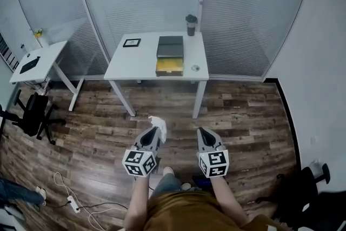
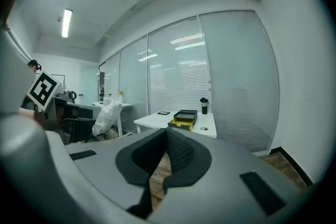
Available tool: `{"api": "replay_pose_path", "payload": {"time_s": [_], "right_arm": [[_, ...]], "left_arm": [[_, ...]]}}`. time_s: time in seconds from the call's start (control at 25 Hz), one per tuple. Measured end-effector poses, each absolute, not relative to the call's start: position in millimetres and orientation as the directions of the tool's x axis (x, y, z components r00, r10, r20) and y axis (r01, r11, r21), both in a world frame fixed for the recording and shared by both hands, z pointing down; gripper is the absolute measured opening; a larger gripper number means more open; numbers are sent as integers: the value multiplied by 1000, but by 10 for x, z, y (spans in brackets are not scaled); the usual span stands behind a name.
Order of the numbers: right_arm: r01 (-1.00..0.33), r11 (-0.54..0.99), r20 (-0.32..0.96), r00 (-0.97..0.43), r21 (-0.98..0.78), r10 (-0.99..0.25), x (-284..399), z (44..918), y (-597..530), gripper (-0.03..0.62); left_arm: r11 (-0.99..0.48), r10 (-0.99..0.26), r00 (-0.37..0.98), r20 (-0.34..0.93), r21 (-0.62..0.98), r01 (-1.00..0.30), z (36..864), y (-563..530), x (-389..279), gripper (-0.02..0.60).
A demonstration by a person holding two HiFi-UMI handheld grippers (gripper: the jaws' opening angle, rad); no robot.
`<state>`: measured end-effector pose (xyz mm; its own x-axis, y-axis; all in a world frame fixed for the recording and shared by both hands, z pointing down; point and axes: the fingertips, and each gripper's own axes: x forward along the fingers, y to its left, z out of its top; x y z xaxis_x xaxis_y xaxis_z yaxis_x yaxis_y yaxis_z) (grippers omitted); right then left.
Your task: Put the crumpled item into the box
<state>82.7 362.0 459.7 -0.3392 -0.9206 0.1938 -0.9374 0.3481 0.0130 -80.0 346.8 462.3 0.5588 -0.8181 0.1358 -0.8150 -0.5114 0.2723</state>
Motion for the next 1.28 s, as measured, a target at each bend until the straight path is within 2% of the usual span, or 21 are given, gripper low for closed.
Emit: {"api": "replay_pose_path", "payload": {"time_s": [0.2,0.8,1.28], "right_arm": [[-912,376,224,-338,162,-914,796,4593,3570,12],[-926,364,225,-335,97,-915,1026,4756,2916,12],[-927,367,313,-327,76,-892,945,5078,1120,12]], "left_arm": [[-482,-831,533,157,273,-833,4626,3327,-774,32],[-479,-828,530,180,264,-837,4800,2671,-602,32],[-455,-821,513,250,256,-853,5094,898,-791,32]]}}
